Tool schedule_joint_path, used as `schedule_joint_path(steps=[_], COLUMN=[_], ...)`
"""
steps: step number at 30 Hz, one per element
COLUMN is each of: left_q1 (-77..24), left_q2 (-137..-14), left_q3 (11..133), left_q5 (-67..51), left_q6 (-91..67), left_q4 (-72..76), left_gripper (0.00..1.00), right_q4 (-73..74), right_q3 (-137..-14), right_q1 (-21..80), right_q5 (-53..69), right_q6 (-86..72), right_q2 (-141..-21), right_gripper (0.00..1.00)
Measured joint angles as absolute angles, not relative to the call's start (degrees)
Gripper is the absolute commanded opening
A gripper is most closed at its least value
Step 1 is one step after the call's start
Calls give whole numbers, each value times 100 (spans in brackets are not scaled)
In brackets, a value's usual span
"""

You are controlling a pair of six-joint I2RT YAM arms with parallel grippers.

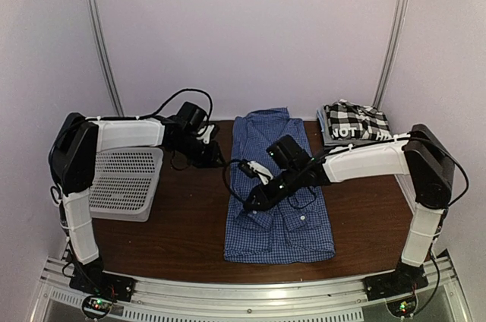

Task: Fold and stack the long sleeve shirts
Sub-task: Fold the sleeve of the rectangle-folded shirt, then smooth out the rectangle-folded shirt at the center of the board.

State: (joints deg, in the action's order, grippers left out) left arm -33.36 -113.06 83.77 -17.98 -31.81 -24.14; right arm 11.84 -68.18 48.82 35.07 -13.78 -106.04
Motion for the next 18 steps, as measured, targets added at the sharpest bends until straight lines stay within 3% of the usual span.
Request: schedule_joint_path(steps=[2, 6, 8, 12, 18], left_q1=[-3336, -3371, -3417, -3607, -3898], left_q2=[-11306, -11306, -11306, -11306, -11310], left_q3=[8329, 8287, 8287, 8287, 8287], left_q5=[-1839, -1975, -2027, -2134, -2355], left_q6=[-3181, -3183, -3186, -3221, -3341], left_q4=[-2388, -2373, -2353, -2318, -2121], left_gripper=[26, 26, 26, 26, 24], right_q4=[1216, 1306, 1356, 1280, 788], right_q3=[-6790, -6794, -6845, -7323, -8060], right_q1=[4884, 4812, 4700, 4036, 3280], right_q5=[3505, 3435, 3424, 3328, 3214], right_q6=[-1361, -1433, -1531, -1828, -2410], right_q2=[-10604, -10414, -10226, -10082, -10687], right_gripper=[45, 50, 48, 34, 24])
